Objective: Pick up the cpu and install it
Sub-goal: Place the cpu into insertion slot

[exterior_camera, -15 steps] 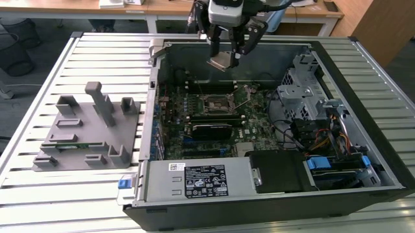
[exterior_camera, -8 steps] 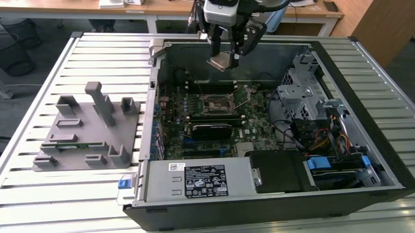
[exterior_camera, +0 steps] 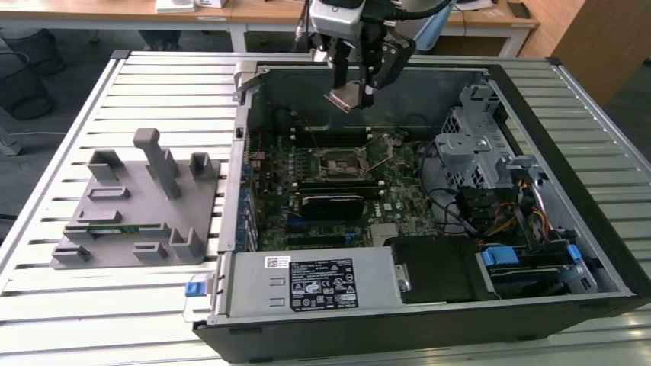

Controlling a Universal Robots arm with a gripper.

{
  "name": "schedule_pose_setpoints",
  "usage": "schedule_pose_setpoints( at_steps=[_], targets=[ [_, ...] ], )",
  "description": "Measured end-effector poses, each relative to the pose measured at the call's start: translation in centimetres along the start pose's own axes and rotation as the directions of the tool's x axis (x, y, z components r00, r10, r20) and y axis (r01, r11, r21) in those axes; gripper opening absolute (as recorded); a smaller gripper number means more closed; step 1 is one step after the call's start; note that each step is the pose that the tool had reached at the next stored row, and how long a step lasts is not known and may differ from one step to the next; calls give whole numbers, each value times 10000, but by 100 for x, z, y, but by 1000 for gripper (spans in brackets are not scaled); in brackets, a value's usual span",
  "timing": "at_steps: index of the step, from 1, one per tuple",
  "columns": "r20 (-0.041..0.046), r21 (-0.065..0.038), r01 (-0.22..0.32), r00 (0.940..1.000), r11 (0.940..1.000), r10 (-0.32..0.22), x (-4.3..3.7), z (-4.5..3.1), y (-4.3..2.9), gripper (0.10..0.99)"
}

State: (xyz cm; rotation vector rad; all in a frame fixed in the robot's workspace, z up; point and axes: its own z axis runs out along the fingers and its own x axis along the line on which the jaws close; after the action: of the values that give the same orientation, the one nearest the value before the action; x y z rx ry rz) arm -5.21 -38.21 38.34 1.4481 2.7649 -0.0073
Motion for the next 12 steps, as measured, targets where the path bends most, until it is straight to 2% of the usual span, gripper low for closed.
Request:
schedule_pose_setpoints(
  at_steps=[7,12],
  targets=[
    [17,25,-925,9957,9957,925,5,7,3,529],
    [31,44,-1649,9863,9863,1649,6,13,4,529]
  ],
)
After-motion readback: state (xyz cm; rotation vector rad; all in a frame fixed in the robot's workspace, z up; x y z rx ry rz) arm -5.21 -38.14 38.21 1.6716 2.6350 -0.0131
